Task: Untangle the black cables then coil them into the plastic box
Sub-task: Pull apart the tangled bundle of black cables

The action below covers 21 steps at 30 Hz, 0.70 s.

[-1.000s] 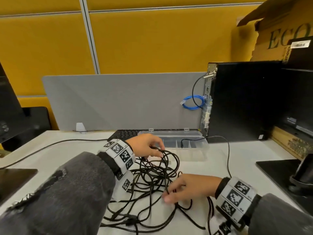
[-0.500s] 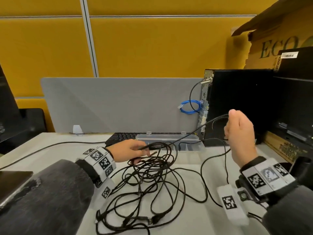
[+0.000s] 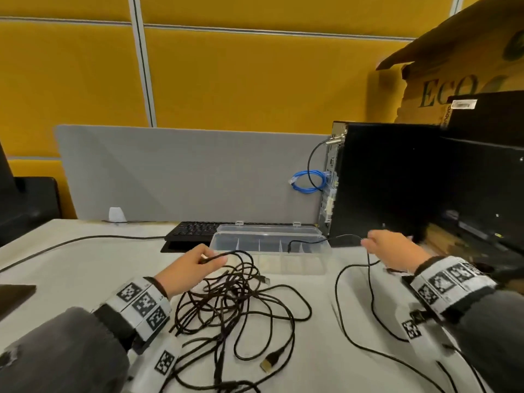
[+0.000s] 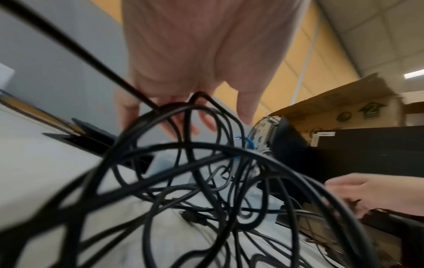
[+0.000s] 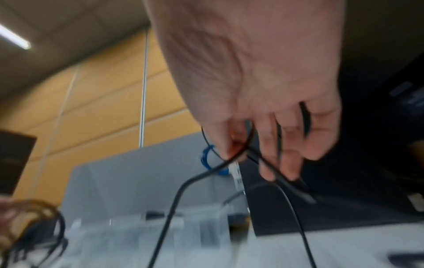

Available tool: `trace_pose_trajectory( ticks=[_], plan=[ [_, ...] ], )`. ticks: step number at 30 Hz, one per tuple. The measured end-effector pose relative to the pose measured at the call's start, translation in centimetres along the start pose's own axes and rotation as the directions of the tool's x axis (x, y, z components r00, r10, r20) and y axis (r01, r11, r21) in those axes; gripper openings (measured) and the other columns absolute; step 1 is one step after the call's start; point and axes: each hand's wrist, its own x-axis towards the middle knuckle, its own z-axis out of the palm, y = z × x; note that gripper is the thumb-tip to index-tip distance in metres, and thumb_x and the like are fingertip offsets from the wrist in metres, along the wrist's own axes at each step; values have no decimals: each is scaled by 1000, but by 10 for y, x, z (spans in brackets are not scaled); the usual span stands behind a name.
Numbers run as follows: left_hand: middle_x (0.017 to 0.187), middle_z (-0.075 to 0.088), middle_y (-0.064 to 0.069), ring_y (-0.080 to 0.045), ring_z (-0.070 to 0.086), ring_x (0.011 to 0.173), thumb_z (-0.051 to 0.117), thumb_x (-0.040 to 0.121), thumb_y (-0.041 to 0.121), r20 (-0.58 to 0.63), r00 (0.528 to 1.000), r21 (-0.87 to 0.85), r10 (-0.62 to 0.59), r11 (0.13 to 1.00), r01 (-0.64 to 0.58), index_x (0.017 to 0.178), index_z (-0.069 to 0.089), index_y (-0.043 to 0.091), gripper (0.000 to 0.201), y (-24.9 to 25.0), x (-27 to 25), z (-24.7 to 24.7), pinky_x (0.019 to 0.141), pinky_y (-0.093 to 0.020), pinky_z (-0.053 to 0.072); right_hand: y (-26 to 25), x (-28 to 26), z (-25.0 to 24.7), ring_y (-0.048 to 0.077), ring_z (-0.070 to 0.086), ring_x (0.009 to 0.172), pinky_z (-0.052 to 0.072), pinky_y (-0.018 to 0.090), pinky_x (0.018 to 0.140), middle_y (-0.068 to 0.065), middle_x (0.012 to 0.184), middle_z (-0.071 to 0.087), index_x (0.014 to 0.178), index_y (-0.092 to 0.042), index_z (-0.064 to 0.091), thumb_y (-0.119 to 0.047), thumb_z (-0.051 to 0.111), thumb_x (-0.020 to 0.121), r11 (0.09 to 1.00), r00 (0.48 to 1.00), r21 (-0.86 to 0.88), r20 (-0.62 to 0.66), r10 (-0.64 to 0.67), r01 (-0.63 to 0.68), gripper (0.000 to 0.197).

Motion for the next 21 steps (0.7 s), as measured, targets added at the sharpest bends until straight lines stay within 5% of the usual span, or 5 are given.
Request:
trace_pose_trajectory(
  ticks=[3, 8, 11, 15, 21],
  plan=[
    [121, 46, -3, -21, 44, 117, 63, 76, 58, 82, 997, 133, 4, 991, -15, 120, 43, 40, 51, -2, -5, 4, 101, -39, 40, 10, 7, 27, 18, 49, 67, 33, 16, 51, 0, 79, 47, 88, -14, 43, -23, 44, 95, 956, 958, -287, 250, 143, -67, 12],
    [146, 30, 5, -14, 29, 134, 76, 60, 57, 172, 984, 27, 53, 998, -58, 129, 29, 52, 84, -4, -19, 3, 111, -37, 27, 17, 19, 47, 22, 59, 100, 47, 28, 83, 5, 115, 59, 123, -16, 45, -47, 63, 79, 860, 969, -505, 169, 181, -73, 57],
    [141, 31, 18, -2, 28, 129, 78, 59, 51, 220, 969, -39, 110, 994, -104, 133, 28, 49, 89, -4, -27, 0, 107, -27, 26, 26, 28, 59, 19, 58, 96, 48, 30, 88, 2, 111, 58, 112, -24, 52, -45, 63, 78, 851, 948, -523, 239, 212, -58, 42],
    [129, 49, 14, -5, 48, 119, 79, 71, 29, 201, 974, -171, 108, 983, -74, 128, 40, 47, 72, -12, -33, -5, 95, -24, 43, 15, 31, 45, 4, 59, 64, 48, 18, 59, -5, 80, 65, 78, -28, 60, -24, 63, 83, 910, 875, -414, 439, 206, -7, 7],
    [114, 61, 10, -5, 65, 90, 70, 81, 18, 217, 972, -315, 91, 949, -19, 119, 50, 39, 48, -25, -40, -11, 73, -23, 54, -28, 25, 13, 23, 61, 55, 57, 33, 58, 12, 78, 62, 102, -2, 58, -18, 62, 86, 949, 874, -187, 375, 309, -255, 22]
  ],
)
